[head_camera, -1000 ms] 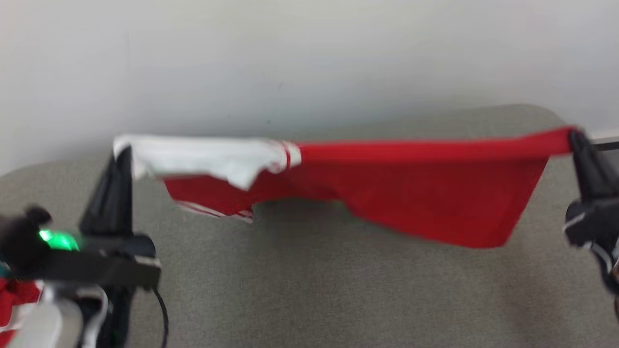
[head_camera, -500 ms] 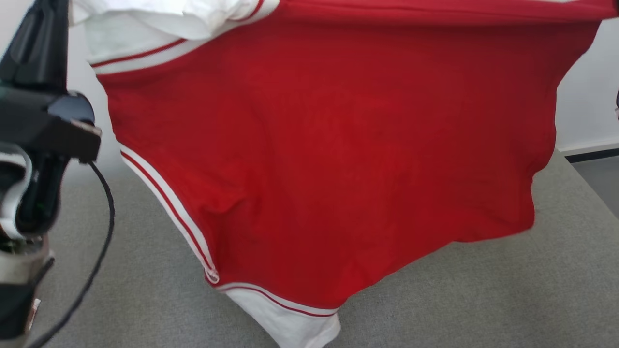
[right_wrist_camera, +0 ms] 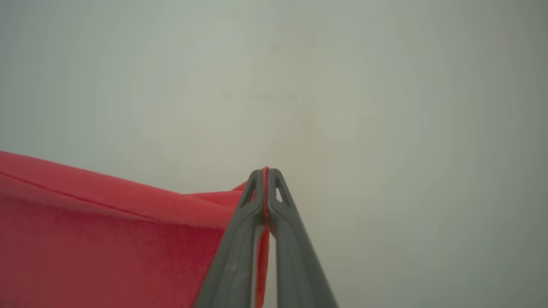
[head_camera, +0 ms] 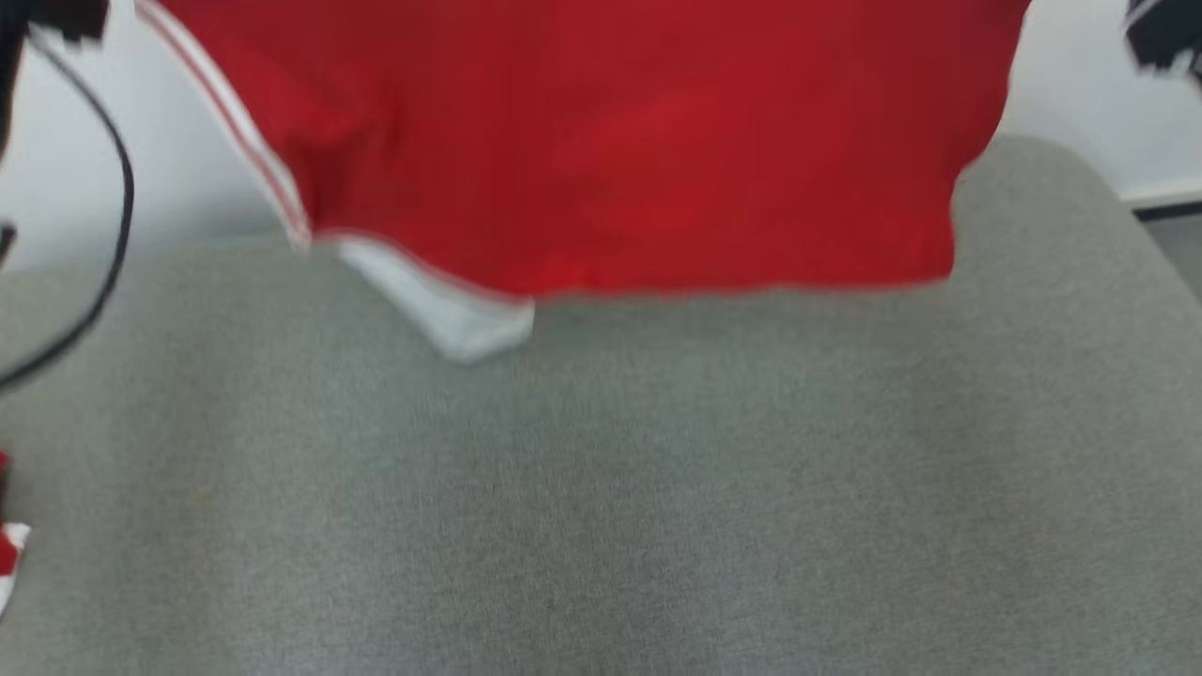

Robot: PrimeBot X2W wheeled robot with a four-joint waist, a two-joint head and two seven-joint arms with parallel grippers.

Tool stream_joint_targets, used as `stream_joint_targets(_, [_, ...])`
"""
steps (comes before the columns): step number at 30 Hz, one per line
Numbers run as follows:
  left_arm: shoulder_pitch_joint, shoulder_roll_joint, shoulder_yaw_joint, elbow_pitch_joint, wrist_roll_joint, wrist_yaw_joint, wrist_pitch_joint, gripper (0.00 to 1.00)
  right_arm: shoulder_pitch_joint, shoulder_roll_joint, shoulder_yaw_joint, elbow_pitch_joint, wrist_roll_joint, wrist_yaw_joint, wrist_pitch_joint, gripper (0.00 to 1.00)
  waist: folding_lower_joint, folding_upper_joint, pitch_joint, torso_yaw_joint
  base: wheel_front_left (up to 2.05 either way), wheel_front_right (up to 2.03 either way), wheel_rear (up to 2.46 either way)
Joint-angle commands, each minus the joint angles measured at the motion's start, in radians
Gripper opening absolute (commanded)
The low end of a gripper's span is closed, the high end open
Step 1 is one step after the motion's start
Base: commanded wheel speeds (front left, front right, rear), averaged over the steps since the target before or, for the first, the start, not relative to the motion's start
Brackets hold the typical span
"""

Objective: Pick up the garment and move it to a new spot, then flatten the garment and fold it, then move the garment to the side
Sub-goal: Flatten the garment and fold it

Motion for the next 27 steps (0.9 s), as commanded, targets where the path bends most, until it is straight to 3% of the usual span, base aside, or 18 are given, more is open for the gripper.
stream_joint_targets(1, [-0.043,-0.011,-0.006,0.043,0.022,0.0,-0.035,0.0,-0.043,0.013,0.008,0.031,-0.023,-0.001,-0.029,0.0,-0.0001,-0.0001,0.147,0.037,0.0,0.0,0.0])
stream_joint_targets(6, [-0.324,-0.067,-0.06,0.266,0.158,0.024,-0.2,0.0,-0.307,0.098,-0.007,0.267,-0.134,-0.001,-0.213,0.0,-0.0001,-0.0001,0.324,0.04,0.0,0.0,0.0])
stream_joint_targets(8, [-0.389,-0.082,-0.058,0.27,0.188,0.037,-0.21,0.0,-0.368,0.118,-0.02,0.312,-0.164,-0.001,-0.23,0.0,-0.0001,-0.0001,0.391,0.042,0.0,0.0,0.0])
stream_joint_targets(11, [-0.397,-0.104,-0.03,0.171,0.205,0.057,-0.209,0.0,-0.422,0.121,-0.052,0.328,-0.193,-0.001,-0.236,0.0,-0.0001,-0.0001,0.484,0.059,0.0,0.0,0.0])
stream_joint_targets(15, [-0.3,-0.136,0.015,0.063,0.189,0.045,-0.21,0.0,-0.359,0.119,-0.088,0.305,-0.22,-0.001,-0.235,0.0,-0.0001,-0.0001,0.556,0.089,0.0,0.0,0.0])
stream_joint_targets(18, [-0.204,-0.156,0.055,-0.01,0.175,0.008,-0.21,0.0,-0.295,0.119,-0.115,0.292,-0.204,-0.001,-0.236,0.0,-0.0001,-0.0001,0.582,0.105,0.0,0.0,0.0])
stream_joint_targets(26, [0.249,-0.188,0.138,-0.23,0.108,-0.069,-0.21,0.0,-0.016,0.099,-0.128,0.207,-0.159,-0.001,-0.236,0.0,-0.0001,-0.0001,0.521,0.123,0.0,0.0,0.0])
stream_joint_targets(27, [0.249,-0.188,0.138,-0.23,0.108,-0.069,-0.21,0.0,-0.016,0.099,-0.128,0.207,-0.159,-0.001,-0.236,0.0,-0.0001,-0.0001,0.521,0.123,0.0,0.0,0.0])
